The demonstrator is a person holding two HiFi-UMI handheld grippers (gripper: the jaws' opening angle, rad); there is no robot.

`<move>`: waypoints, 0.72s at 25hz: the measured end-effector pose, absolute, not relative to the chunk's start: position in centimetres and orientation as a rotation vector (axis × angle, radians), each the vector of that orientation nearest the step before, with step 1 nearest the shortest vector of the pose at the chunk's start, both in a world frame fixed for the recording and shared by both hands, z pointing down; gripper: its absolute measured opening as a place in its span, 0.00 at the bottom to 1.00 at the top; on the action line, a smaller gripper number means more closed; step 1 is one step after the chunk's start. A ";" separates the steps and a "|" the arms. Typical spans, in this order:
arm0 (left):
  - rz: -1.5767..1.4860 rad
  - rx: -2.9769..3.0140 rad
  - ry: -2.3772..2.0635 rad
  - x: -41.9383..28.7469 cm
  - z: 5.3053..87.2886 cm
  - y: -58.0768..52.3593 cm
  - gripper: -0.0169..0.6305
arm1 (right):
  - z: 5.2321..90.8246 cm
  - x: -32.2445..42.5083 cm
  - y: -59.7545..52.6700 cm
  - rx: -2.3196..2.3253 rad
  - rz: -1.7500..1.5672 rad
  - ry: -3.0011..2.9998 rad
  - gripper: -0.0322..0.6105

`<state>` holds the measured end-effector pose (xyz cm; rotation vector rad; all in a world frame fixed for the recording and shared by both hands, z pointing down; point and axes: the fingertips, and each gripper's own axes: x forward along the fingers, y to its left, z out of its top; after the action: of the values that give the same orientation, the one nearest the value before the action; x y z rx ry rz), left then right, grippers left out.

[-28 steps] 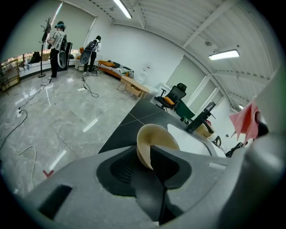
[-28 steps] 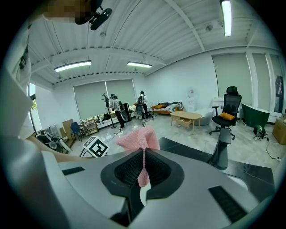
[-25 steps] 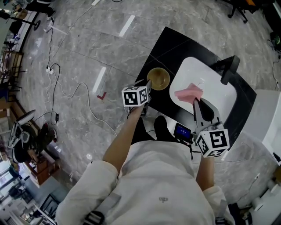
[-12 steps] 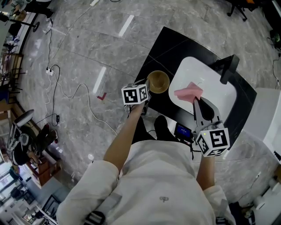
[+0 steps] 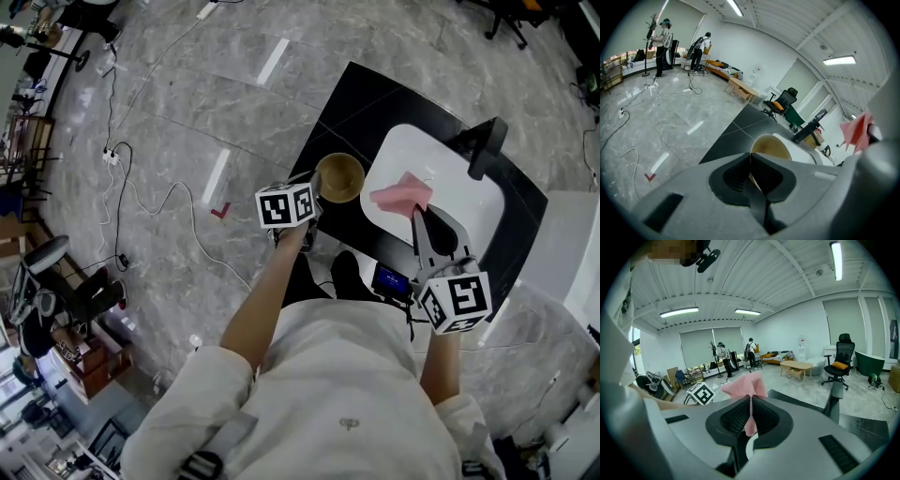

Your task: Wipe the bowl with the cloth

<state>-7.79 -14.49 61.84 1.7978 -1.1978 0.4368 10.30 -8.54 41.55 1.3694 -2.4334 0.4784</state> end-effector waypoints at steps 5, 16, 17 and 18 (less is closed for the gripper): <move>0.390 1.858 -1.207 -7.4 58.4 -14.8 0.06 | 39.1 9.7 -8.8 1.371 0.410 -2.493 0.07; 0.295 2.006 -1.233 -6.6 48.6 -14.9 0.06 | 34.0 6.7 -8.9 1.326 0.239 -2.638 0.07; 0.285 2.018 -1.236 -6.6 47.8 -14.8 0.06 | 33.7 6.4 -8.8 1.317 0.232 -2.648 0.07; 0.274 2.028 -1.237 -6.6 47.0 -14.6 0.06 | 33.6 6.0 -8.8 1.306 0.228 -2.656 0.07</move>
<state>-6.61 -14.60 47.03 2.0279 -1.2367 0.2742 6.01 -8.79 33.59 1.3057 -2.6565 0.2276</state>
